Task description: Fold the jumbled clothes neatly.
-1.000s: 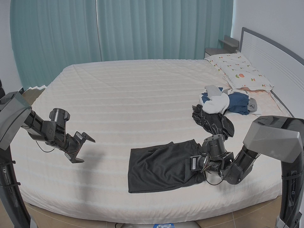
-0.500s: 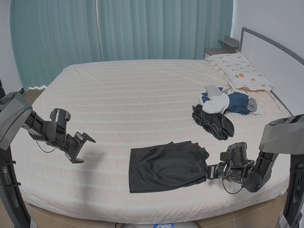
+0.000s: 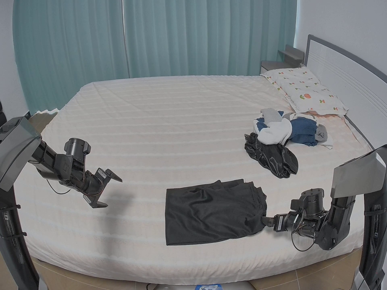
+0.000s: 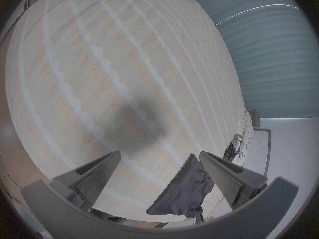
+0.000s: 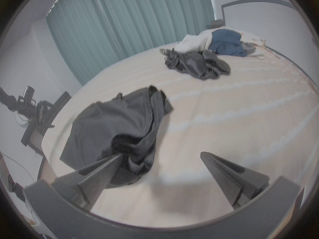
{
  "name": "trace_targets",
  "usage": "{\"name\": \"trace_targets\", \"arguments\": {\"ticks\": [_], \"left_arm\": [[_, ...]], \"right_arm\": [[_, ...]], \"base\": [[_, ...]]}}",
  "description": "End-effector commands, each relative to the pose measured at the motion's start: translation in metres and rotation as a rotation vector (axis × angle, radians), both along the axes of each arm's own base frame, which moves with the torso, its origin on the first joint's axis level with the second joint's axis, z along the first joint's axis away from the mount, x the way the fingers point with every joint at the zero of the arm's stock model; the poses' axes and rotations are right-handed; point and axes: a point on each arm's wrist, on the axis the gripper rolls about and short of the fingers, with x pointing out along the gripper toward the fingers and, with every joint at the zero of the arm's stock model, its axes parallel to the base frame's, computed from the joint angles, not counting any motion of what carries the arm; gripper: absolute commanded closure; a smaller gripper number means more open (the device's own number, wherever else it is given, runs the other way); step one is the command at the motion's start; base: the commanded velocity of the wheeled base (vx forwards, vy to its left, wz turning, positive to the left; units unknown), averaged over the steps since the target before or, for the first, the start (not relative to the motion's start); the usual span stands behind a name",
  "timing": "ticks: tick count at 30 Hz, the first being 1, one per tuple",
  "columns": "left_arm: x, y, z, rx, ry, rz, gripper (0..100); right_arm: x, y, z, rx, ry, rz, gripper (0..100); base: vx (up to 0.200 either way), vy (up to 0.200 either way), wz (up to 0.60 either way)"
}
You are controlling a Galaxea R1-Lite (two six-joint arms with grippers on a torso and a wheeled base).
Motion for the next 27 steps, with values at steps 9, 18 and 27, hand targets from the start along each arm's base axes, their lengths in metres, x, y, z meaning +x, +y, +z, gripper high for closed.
{"name": "trace_targets", "arguments": {"ticks": [9,18,27], "left_arm": [[0.0,0.0,0.0,0.001,0.002,0.002,0],[0.0,0.0,-0.001,0.011,0.004,0.007,0],[0.0,-0.001,-0.001,0.011,0.002,0.004,0]], "right_arm": [[0.029,-0.044,0.021,0.102,-0.158,-0.112,0],[0.069,0.008,0.025,0.352,-0.174,-0.044,0],[0.124,0.031,0.012,0.396,-0.157,0.015,0]], "base": [[0.0,0.0,0.0],[0.0,0.0,0.0],[0.0,0.0,0.0]]}}
